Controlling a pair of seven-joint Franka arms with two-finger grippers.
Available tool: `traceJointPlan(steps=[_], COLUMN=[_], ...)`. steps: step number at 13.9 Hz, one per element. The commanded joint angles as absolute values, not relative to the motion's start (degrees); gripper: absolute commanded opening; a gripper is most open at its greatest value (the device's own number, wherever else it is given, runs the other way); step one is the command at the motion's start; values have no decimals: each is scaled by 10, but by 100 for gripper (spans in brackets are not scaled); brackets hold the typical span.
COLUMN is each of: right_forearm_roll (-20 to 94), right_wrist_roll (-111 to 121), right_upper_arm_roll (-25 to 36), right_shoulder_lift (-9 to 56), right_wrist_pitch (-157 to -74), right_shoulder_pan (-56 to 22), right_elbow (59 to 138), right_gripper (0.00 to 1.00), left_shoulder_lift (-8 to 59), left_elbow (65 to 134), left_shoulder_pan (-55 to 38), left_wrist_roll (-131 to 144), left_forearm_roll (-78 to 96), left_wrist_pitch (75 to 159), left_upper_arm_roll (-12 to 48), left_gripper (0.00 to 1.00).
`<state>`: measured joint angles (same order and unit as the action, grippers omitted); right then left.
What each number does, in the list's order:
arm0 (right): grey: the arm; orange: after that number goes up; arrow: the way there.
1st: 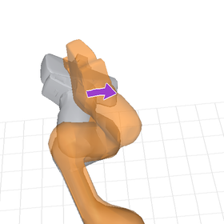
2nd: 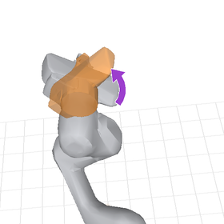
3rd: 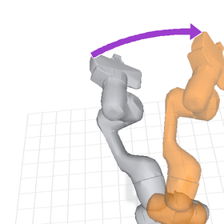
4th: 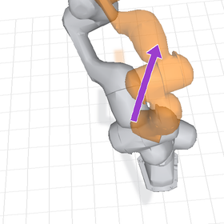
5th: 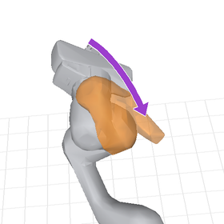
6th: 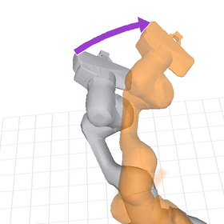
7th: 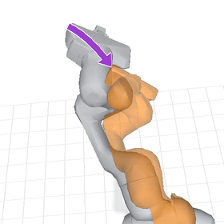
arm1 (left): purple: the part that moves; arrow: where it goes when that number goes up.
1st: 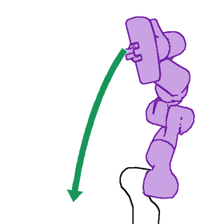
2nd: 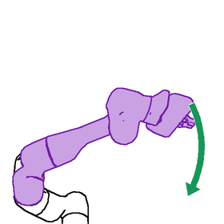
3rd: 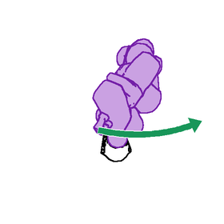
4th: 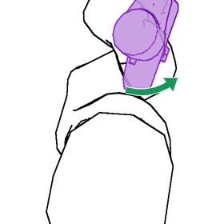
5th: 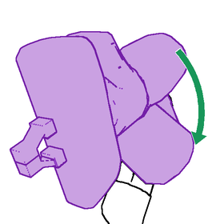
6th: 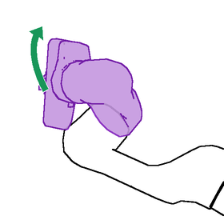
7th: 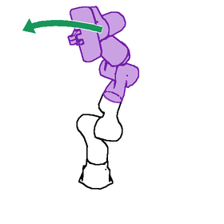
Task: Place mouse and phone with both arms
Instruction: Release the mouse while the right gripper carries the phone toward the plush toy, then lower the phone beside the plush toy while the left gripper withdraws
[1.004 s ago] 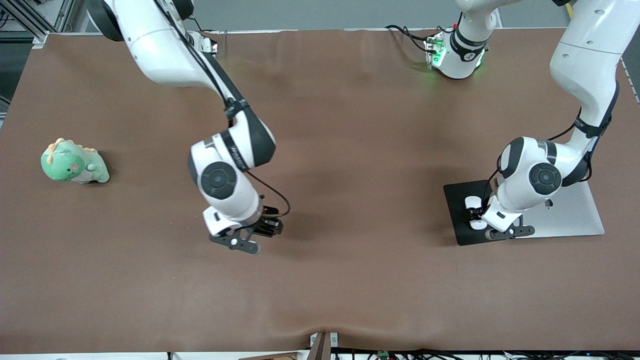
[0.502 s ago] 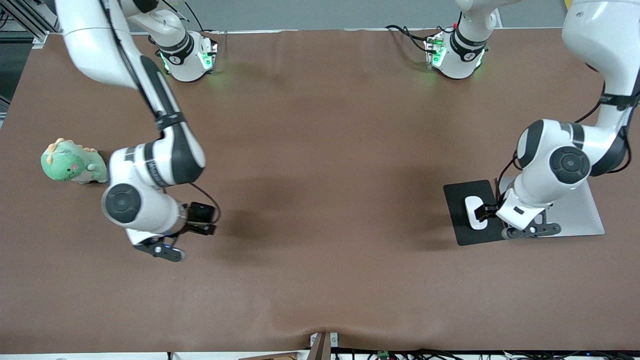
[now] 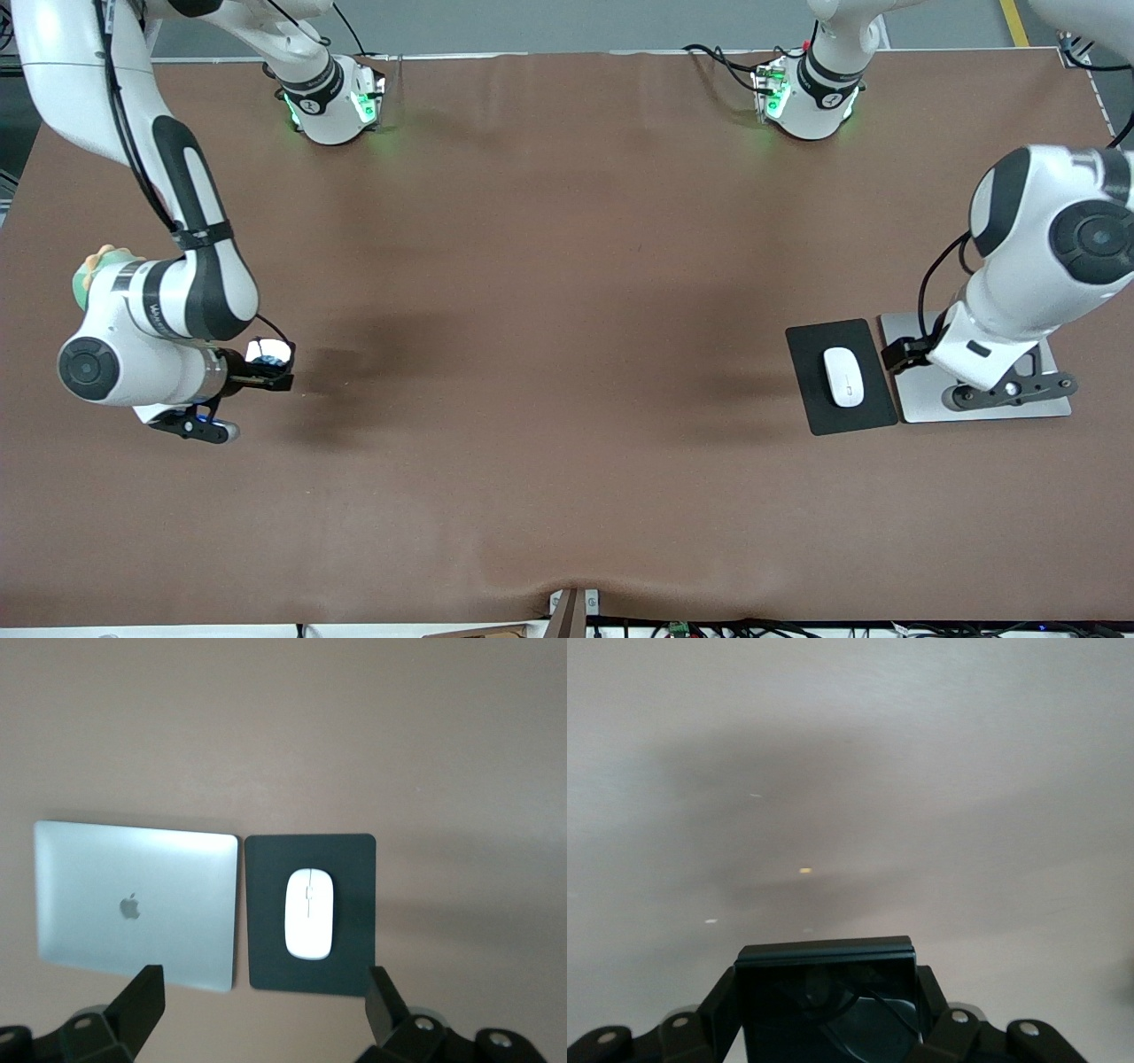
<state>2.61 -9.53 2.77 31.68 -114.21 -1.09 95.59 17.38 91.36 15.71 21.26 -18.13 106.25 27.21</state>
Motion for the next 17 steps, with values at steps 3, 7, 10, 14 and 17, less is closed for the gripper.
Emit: traceJointPlan(steps=[3,7,10,14,17], right_forearm_roll=[33,33,32,26,22], right_wrist_roll=[11,84,114,117,130], right_upper_arm_roll=[16,16,18,18,19], right_shoulder_lift=[272,272,274,278,277], right_wrist_pitch=[-1265,-1280,-1281,-1303,-1303], right_shoulder_pan=[44,86,92,109,124], right_elbow=[1090,1118,1135,1152,1152], right_gripper=[0,0,0,0,0], left_shoulder_lift=[127,72,46,11,-7], left_elbow=[853,853,853,861,865], left_shoulder_pan=[165,180,182,115,40], left_wrist_roll=[199,142,116,76,76], left_forearm_roll=[-121,-69,-58,-16,-9], left_wrist_pitch=[970,941,912,883,862], left_upper_arm_roll=[285,280,279,180,110], left_gripper=[100,100,100,100,100])
